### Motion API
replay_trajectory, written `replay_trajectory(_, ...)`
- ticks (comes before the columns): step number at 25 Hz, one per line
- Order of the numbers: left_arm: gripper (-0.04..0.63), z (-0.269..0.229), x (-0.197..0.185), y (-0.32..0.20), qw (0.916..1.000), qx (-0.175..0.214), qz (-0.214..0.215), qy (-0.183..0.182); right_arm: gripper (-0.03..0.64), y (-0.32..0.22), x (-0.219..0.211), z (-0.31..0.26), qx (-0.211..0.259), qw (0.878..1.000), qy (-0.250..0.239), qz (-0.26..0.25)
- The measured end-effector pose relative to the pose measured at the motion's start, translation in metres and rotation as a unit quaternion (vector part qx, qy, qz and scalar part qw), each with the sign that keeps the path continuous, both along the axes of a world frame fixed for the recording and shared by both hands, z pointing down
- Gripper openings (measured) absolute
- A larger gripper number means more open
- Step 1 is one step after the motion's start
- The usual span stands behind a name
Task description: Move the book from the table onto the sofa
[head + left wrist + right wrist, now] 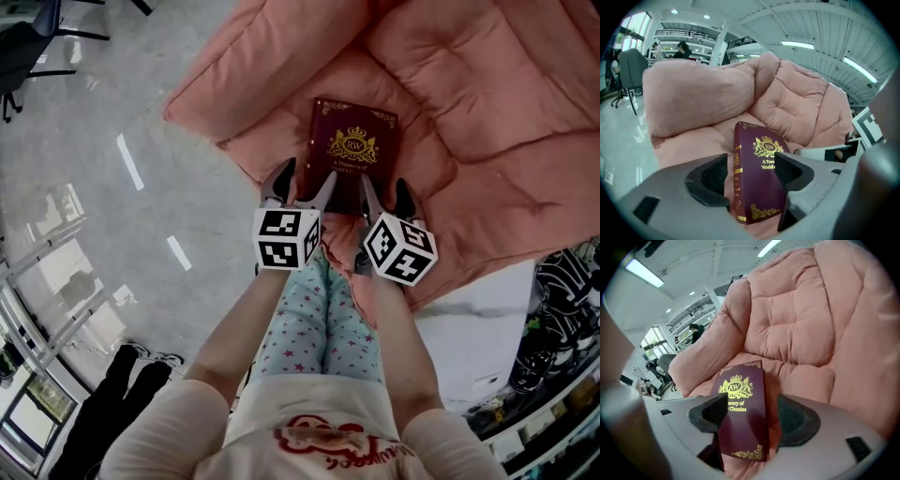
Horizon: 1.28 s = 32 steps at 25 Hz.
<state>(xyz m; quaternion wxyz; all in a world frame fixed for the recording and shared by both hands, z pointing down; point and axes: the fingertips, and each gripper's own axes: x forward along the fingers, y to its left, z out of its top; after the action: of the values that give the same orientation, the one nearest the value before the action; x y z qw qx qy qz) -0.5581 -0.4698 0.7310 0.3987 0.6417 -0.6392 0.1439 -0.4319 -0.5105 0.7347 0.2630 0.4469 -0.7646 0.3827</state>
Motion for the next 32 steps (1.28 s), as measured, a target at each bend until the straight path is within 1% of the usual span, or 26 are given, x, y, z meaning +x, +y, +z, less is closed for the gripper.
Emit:
replay_trajectory(2,0.313,-0.026,-0.002,0.001,0.9997,0.023,-0.011,0.007,0.305,-0.006,0.003,-0.029,0.045,0.999,0.011,-0.014)
replay_trajectory(4,0.313,-0.059,-0.003,0.0,0.9982,0.05,-0.025,0.023,0.304,-0.009,-0.003,-0.063,0.085,0.995,0.011,-0.047)
replay_trajectory(6,0.311,-0.092,0.001,0.002,0.9962,0.072,-0.03,0.039,0.304,-0.004,-0.01,-0.097,0.108,0.992,-0.003,-0.072)
replay_trajectory(9,0.305,-0.136,0.016,0.003,0.9932,0.101,-0.018,0.056,0.304,0.003,-0.018,-0.147,0.135,0.985,-0.029,-0.1)
replay_trajectory(11,0.299,-0.166,0.025,0.003,0.9905,0.12,-0.009,0.067,0.304,0.006,-0.024,-0.182,0.153,0.979,-0.05,-0.123)
replay_trajectory(13,0.29,-0.196,0.032,0.005,0.9883,0.136,-0.002,0.07,0.301,0.011,-0.026,-0.215,0.172,0.972,-0.065,-0.145)
replay_trajectory(16,0.276,-0.242,0.042,0.016,0.9852,0.159,0.007,0.065,0.287,0.024,-0.02,-0.26,0.193,0.964,-0.074,-0.169)
replay_trajectory(18,0.267,-0.27,0.045,0.019,0.9828,0.175,0.017,0.058,0.284,0.027,-0.017,-0.287,0.209,0.958,-0.081,-0.177)
replay_trajectory(20,0.257,-0.297,0.047,0.019,0.9793,0.194,0.026,0.053,0.267,0.028,-0.017,-0.314,0.228,0.952,-0.093,-0.181)
replay_trajectory(25,0.222,-0.357,0.053,0.027,0.9705,0.235,0.038,0.04,0.148,0.036,-0.015,-0.374,0.269,0.939,-0.113,-0.184)
replay_trajectory(28,0.172,-0.383,0.059,0.03,0.9659,0.254,0.043,0.024,0.138,0.045,-0.015,-0.397,0.278,0.932,-0.125,-0.198)
replay_trajectory(30,0.164,-0.397,0.067,0.035,0.963,0.264,0.051,0.017,0.109,0.052,-0.013,-0.408,0.281,0.929,-0.128,-0.205)
replay_trajectory(32,0.15,-0.411,0.074,0.038,0.9593,0.276,0.061,0.011,0.062,0.056,-0.01,-0.42,0.29,0.925,-0.133,-0.205)
